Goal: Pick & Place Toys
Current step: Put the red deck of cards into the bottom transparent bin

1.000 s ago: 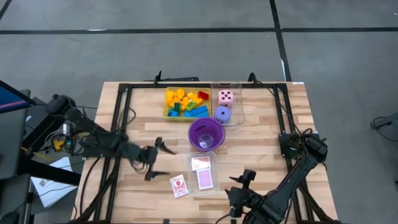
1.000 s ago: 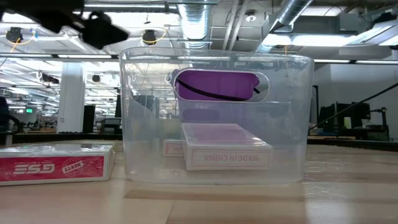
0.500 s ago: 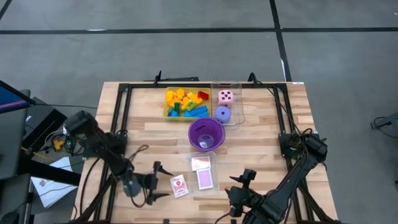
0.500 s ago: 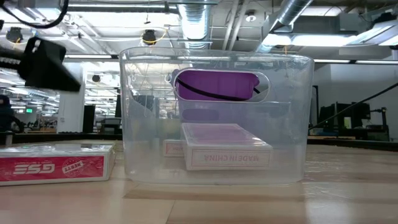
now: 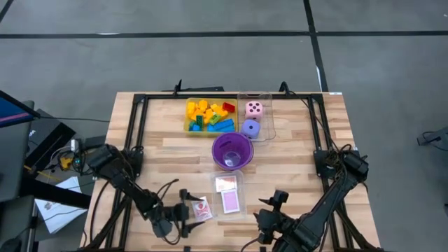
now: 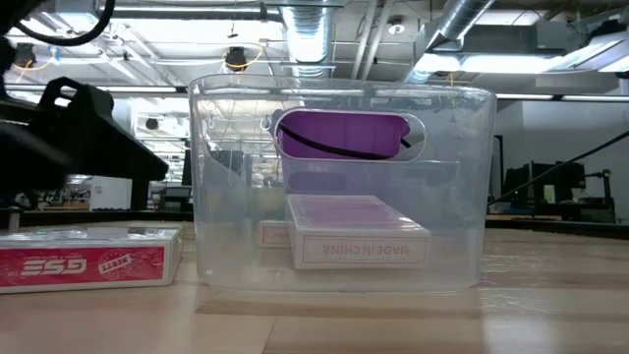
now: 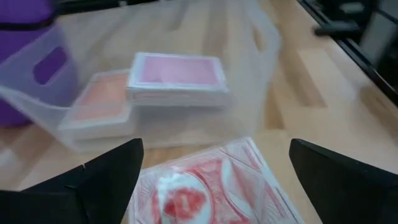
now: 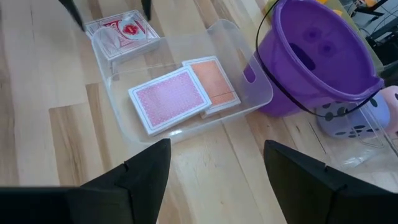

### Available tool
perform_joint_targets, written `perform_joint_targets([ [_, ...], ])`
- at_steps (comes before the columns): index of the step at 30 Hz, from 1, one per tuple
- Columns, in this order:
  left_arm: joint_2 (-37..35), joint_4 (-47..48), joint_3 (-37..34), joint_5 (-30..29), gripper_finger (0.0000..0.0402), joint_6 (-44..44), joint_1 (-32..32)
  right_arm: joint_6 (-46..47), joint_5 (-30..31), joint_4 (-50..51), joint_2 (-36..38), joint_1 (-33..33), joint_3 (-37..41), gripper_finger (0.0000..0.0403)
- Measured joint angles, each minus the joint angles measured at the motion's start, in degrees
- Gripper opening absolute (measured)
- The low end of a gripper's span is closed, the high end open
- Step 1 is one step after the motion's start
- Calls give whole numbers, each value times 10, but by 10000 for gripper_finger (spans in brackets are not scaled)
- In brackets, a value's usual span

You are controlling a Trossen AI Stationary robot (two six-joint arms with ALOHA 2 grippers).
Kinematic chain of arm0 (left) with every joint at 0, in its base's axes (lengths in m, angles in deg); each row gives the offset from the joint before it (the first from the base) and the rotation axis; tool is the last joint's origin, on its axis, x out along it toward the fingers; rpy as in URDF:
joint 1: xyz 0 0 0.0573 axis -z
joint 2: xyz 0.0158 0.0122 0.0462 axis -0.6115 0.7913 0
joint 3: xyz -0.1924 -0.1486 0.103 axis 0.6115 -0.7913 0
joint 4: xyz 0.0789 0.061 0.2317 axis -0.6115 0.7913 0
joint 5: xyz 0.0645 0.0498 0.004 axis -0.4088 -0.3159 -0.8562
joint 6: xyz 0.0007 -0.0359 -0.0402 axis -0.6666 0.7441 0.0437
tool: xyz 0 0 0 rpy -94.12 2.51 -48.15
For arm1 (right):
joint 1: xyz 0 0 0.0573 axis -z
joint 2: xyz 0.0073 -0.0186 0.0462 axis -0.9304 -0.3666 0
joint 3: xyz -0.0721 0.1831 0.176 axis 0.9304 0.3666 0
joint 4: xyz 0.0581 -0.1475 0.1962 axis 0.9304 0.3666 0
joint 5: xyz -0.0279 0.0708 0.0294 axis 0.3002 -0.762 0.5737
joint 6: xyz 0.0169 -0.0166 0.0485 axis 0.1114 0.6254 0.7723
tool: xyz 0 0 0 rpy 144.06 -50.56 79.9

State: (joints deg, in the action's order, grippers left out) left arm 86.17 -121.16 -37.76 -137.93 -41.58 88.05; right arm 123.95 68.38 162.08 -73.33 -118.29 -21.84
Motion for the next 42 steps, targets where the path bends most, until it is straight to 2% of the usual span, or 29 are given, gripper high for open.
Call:
perform_joint_targets([
  [5,14,20,4,-13,400,72,-3,0,-3,0,0,-1,0,250],
  [12,17,35,8,-8,400,78,1,0,-10,0,0,-1,0,250],
  [19,10,97,8,7,400,142,-4,0,-11,0,0,-1,0,250],
  [23,6,193,11,25,400,221,-9,0,-11,0,0,-1,0,250],
  [25,4,242,8,15,400,268,-9,0,-11,0,0,-1,0,250],
  [31,-14,305,9,19,400,298,-6,0,-11,-1,0,-1,0,250],
  [39,-117,524,3,39,400,368,-5,0,-12,-2,0,0,0,250],
  [42,-162,550,-11,50,400,355,-2,0,-13,-2,0,-1,0,250],
])
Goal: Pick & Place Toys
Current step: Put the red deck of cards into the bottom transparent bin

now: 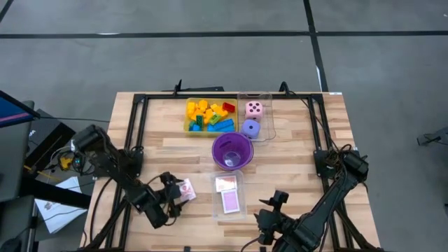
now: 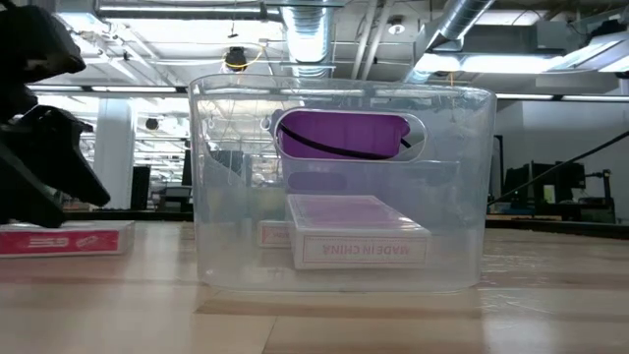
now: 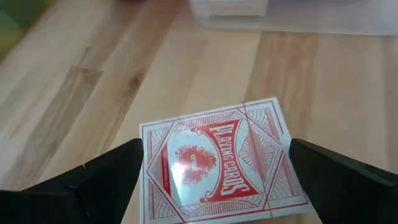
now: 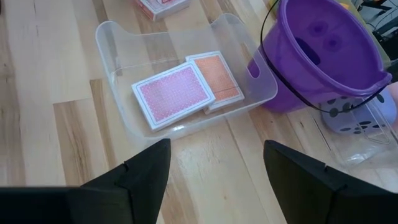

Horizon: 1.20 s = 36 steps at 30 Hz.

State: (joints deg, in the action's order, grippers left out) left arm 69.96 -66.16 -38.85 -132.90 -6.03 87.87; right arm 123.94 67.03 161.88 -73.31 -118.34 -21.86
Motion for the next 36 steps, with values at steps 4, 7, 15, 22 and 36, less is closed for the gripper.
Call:
perform_joint_targets([
  [4,-69,-22,-23,8,400,-72,3,0,0,0,0,0,0,250],
  [7,-113,-20,-34,41,400,-170,2,0,0,0,0,0,0,250],
  [15,-157,-29,-33,220,400,-424,-74,-2,0,0,0,5,0,250],
  [22,-150,69,30,310,400,-570,-165,-2,-5,2,0,9,0,250],
  [36,75,333,229,308,400,-762,-134,-11,-29,0,0,7,0,250],
])
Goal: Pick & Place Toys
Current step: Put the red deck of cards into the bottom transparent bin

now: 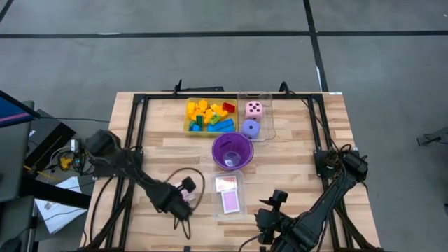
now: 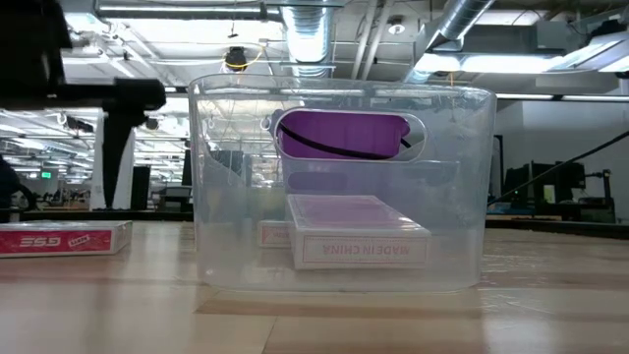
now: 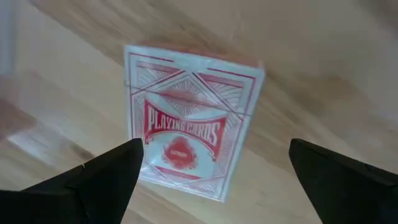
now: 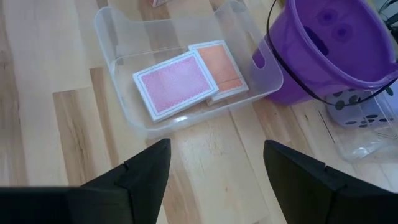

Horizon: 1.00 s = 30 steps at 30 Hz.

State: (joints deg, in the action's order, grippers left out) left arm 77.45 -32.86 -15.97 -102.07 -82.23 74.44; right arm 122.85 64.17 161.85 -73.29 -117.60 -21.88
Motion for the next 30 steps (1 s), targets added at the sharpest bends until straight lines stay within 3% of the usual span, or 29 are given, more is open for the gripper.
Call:
perform_joint_targets([
  [4,38,3,19,-21,400,-20,1,0,-2,0,0,0,0,250],
  [12,30,-1,21,-16,400,-44,-30,-6,-8,0,0,0,0,250],
  [18,30,-1,17,51,397,-47,-62,-6,-11,1,0,0,0,250],
  [30,27,-31,-21,97,330,-29,-85,-6,-14,1,0,-2,0,250],
])
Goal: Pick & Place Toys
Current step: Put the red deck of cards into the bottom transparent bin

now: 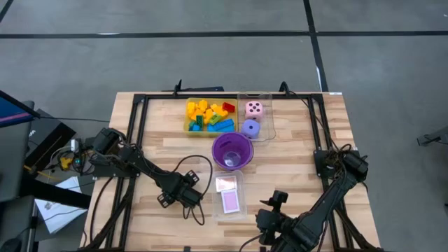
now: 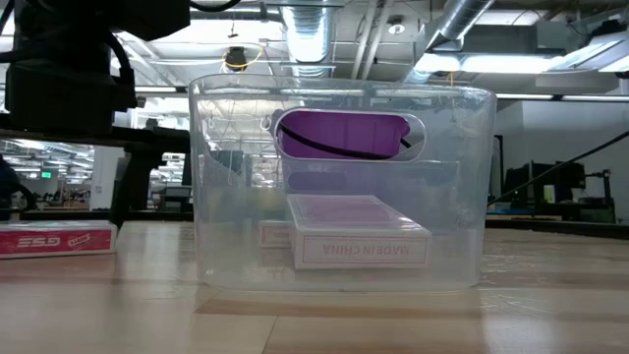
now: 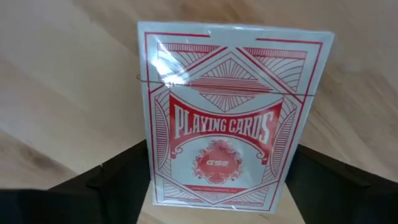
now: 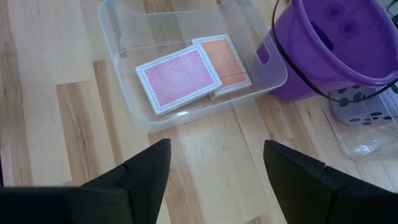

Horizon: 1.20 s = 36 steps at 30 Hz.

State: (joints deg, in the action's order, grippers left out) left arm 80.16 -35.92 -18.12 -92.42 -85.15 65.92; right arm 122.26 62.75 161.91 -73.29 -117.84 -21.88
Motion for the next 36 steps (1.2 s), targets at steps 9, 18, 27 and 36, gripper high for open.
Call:
perform_joint_targets([
  [9,-5,2,-2,7,300,125,0,2,0,0,0,-2,0,250],
  [18,-109,-63,-20,34,301,234,0,-5,0,-1,0,-2,0,250],
  [27,-239,-242,-75,100,309,285,0,-196,12,-157,0,-1,0,250],
  [36,-250,-317,-93,153,310,311,1,-526,62,-397,0,27,0,250],
])
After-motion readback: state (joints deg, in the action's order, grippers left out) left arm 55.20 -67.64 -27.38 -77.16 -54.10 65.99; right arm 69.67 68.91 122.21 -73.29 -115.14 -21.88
